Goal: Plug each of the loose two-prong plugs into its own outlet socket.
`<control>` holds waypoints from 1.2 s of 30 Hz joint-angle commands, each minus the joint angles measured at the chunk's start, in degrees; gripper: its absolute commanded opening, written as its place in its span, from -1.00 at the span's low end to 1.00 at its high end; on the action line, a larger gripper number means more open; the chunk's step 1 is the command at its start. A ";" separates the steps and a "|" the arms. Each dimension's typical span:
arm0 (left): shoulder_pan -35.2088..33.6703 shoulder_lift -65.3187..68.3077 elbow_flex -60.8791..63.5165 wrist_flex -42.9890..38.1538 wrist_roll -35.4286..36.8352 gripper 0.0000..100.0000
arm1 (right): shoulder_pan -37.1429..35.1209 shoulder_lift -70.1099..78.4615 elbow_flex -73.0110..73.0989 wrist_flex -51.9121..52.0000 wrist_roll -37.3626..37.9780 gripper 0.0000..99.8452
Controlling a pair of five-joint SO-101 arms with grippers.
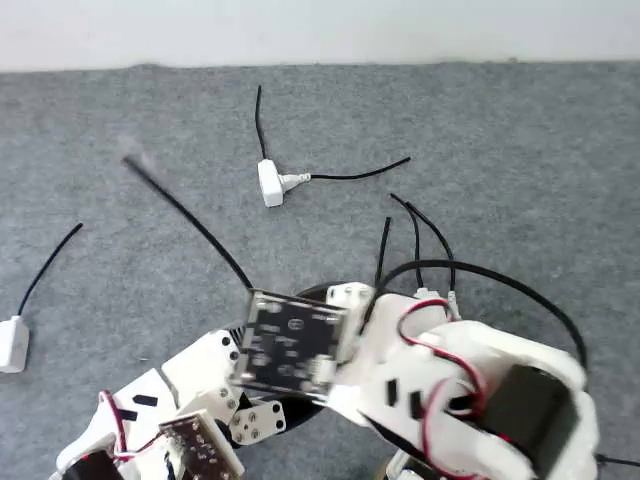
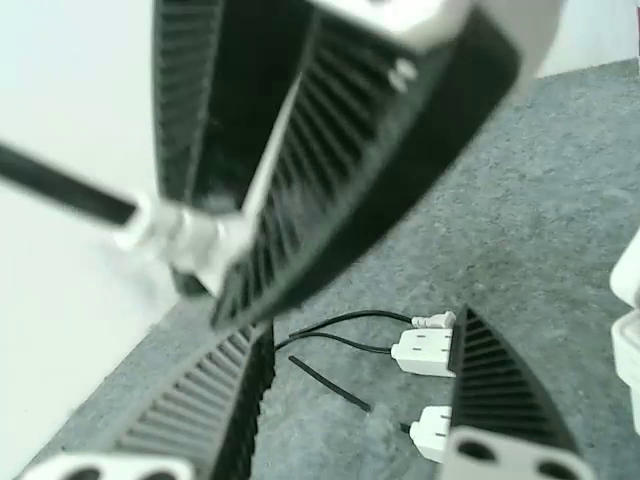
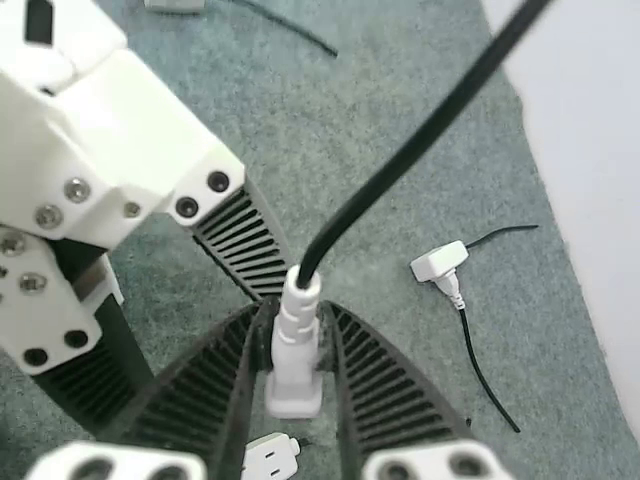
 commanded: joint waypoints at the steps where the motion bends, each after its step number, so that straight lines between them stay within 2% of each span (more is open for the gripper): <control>1: 0.00 -1.05 -2.86 -0.88 1.05 -0.46 | 0.40 -1.45 -2.29 0.22 -0.62 -0.98; 7: 4.92 -1.05 -3.03 1.14 0.97 -0.46 | 0.40 0.13 -2.20 -0.22 -0.44 -0.98; 20: 5.45 -1.05 -3.30 1.32 0.88 -0.46 | 0.40 3.38 -2.20 -4.62 2.02 -0.98; 24: 8.53 -1.05 -2.42 1.32 0.62 -0.46 | 0.40 3.38 -2.20 -5.93 1.93 -0.98; 30: 8.35 -1.05 -2.68 0.97 0.53 -0.46 | 0.13 3.38 -2.11 -4.44 1.85 -0.98; 36: 0.88 -1.05 -2.24 -1.58 -0.35 -0.46 | 0.22 2.77 -2.29 -2.07 1.76 -0.98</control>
